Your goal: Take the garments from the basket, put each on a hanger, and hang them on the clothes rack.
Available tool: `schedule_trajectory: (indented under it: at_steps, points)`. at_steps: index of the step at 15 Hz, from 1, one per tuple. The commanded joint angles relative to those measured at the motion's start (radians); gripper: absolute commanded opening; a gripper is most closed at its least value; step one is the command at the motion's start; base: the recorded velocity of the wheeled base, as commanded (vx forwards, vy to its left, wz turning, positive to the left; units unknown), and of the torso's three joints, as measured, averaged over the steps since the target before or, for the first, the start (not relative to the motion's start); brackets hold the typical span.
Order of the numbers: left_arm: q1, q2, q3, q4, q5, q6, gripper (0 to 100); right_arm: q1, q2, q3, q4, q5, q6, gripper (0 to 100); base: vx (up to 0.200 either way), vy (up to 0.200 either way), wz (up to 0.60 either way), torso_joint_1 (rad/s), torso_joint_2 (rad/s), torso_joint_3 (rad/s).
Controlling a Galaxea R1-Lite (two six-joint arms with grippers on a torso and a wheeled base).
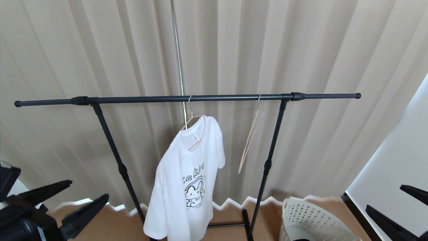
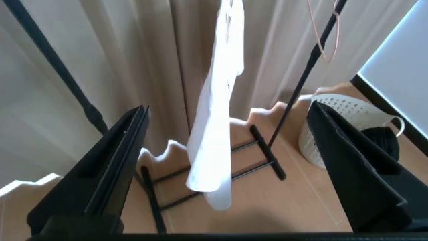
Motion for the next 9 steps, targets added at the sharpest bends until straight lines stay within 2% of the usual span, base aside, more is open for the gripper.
schedule_trajectory:
  at_steps: [1,3,4,6,9]
  points:
    - [0.015,-0.154,0.146,-0.001,0.022,0.008,100,-0.005,-0.287,0.059,0.19,-0.033,-0.002,100,0.0,0.0,0.0,0.0,0.0,0.0]
    - [0.069,-0.246,0.178,0.022,0.023,0.008,100,-0.005,-0.484,0.059,0.43,-0.065,-0.005,100,0.0,0.0,0.0,0.0,0.0,0.0]
    - [0.088,-0.275,0.186,0.054,0.023,0.009,100,-0.005,-0.557,0.059,0.487,-0.074,-0.005,100,0.0,0.0,0.0,0.051,0.0,-0.002]
    - [0.086,-0.339,0.192,0.111,0.022,0.012,100,-0.013,-0.603,0.059,0.513,-0.105,-0.004,100,0.0,0.0,0.0,0.0,0.0,0.0]
    - [0.088,-0.514,0.206,0.267,0.023,0.057,100,-0.016,-0.706,0.059,0.516,-0.117,-0.001,100,0.0,0.0,0.0,0.0,0.0,0.0]
